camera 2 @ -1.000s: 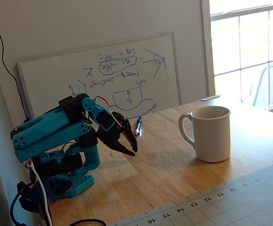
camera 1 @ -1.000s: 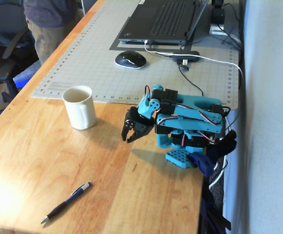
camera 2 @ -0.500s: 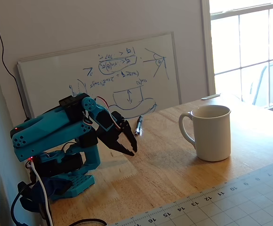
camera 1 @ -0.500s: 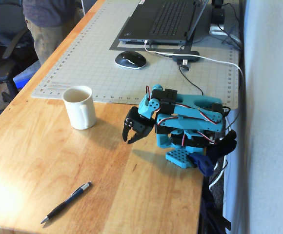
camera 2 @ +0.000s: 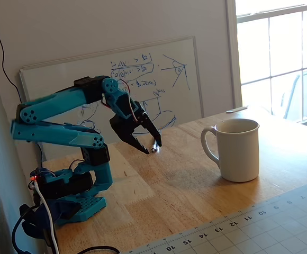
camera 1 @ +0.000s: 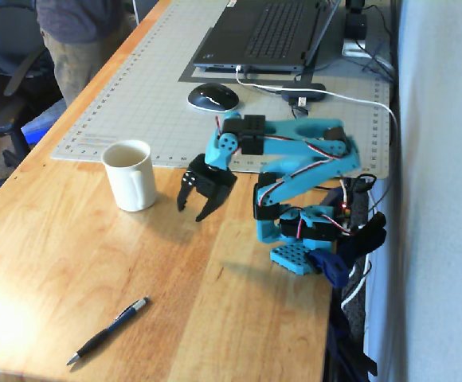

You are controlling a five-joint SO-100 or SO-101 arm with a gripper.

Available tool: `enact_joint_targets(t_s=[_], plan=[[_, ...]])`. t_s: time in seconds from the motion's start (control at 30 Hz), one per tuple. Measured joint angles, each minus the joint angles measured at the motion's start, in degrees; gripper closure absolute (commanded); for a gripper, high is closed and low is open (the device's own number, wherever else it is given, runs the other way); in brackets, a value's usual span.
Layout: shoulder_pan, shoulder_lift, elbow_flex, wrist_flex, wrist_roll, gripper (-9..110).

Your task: Grasp a pen and put it in a mug.

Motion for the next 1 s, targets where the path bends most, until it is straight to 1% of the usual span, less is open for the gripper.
enact_joint_targets(t_s=[0.1, 0.4, 0.5, 0.83, 1.0], plan=[[-1.76, -8.17, -6.59, 0.00, 7.47, 80], [-13.71, -29.44, -26.28, 0.00, 32.08, 79], [-17.05, -35.24, -31.64, 0.00, 38.76, 79], [-23.73, -52.73, -47.11, 0.00, 57.48, 79], [-26.28, -62.93, -55.81, 0.00, 62.58, 79]])
